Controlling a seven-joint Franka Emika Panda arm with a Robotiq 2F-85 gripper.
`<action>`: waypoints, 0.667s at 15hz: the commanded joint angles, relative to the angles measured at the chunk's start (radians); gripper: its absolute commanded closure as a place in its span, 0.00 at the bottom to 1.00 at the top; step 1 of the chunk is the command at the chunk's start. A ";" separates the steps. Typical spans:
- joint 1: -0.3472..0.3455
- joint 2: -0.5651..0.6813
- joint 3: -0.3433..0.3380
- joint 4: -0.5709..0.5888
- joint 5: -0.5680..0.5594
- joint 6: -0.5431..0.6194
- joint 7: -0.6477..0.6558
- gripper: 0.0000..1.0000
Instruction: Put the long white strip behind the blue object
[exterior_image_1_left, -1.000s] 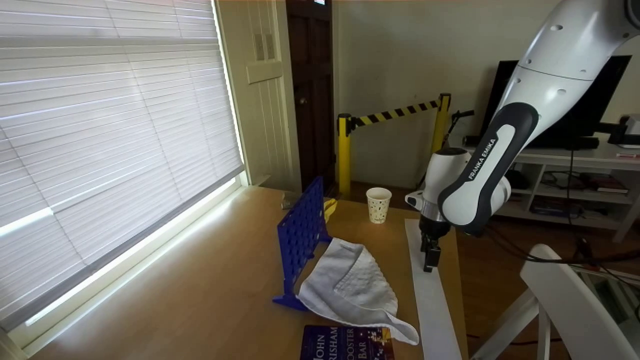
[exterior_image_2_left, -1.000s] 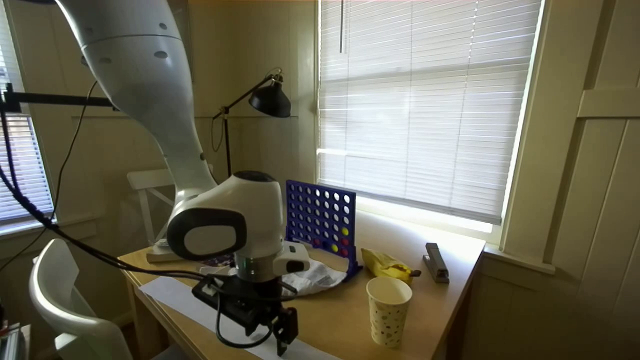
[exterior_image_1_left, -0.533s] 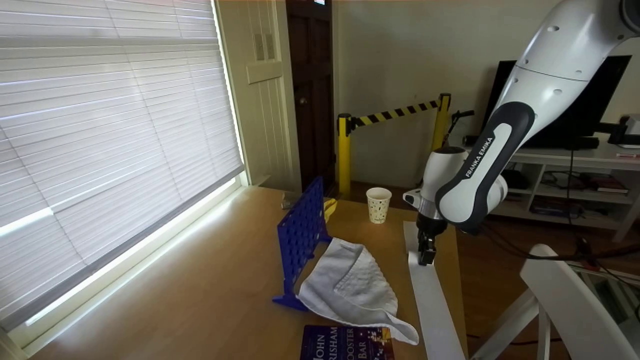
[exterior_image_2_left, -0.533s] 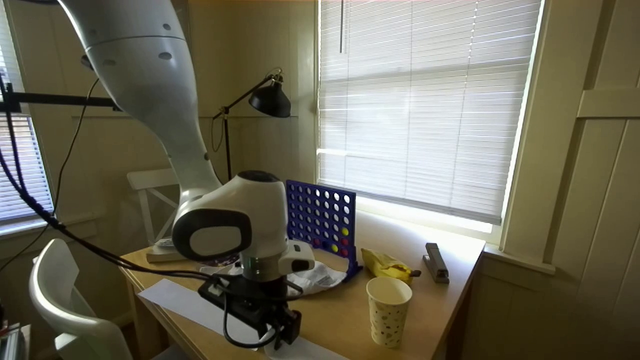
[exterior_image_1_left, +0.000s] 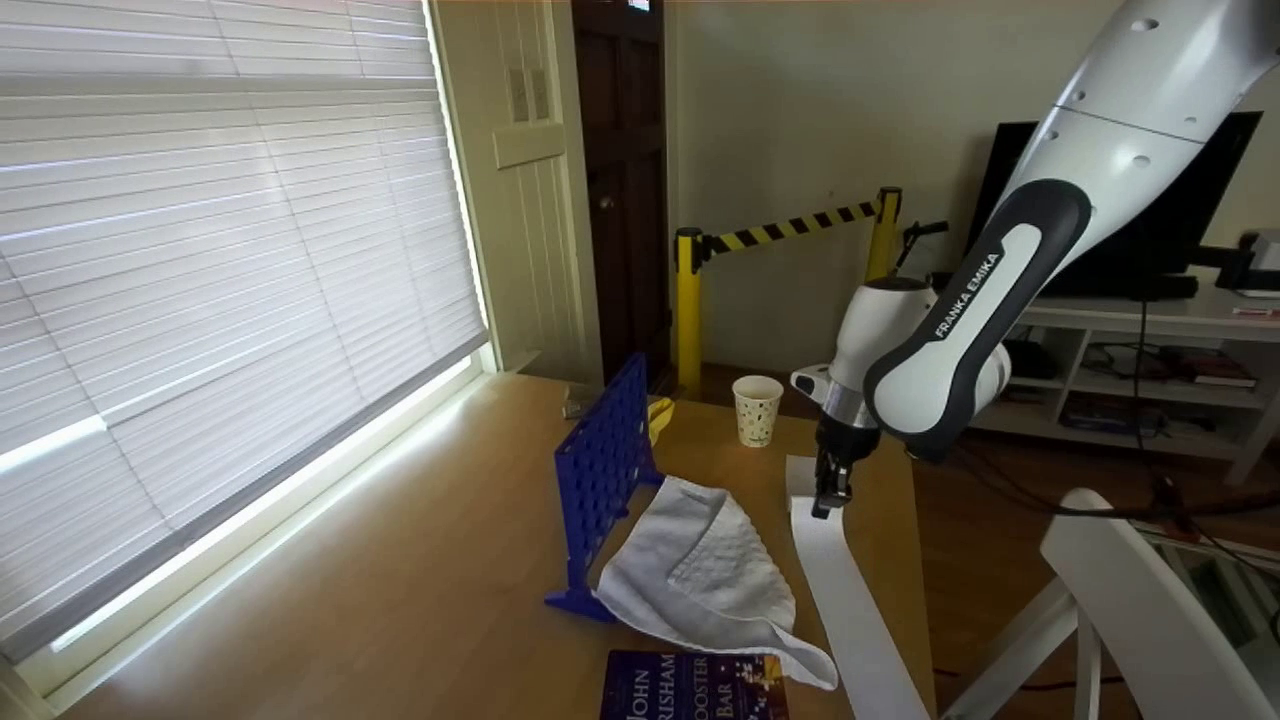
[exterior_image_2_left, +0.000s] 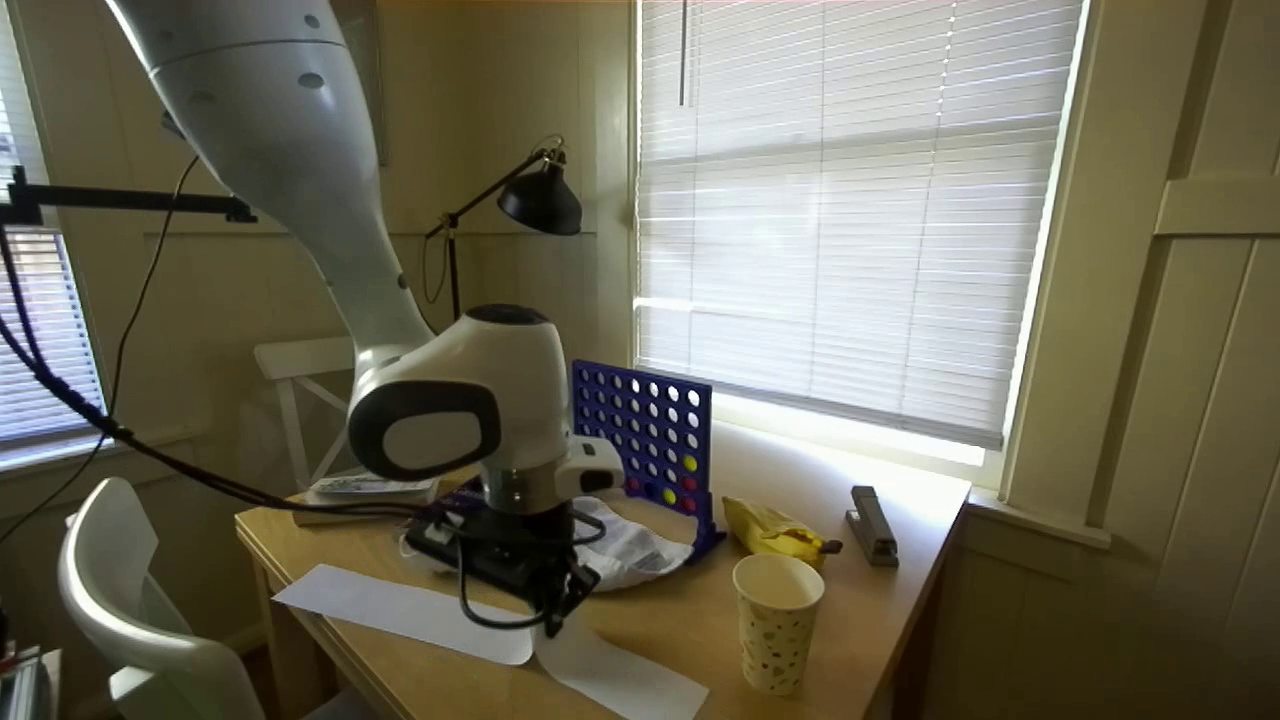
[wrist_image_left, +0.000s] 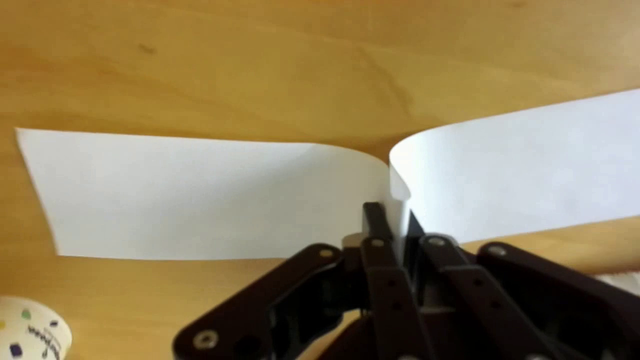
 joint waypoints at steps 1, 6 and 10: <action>-0.070 -0.158 0.138 -0.041 0.161 -0.049 -0.058 1.00; -0.100 -0.374 0.244 -0.039 0.396 -0.130 -0.087 1.00; 0.022 -0.582 0.170 0.032 0.721 -0.257 -0.214 1.00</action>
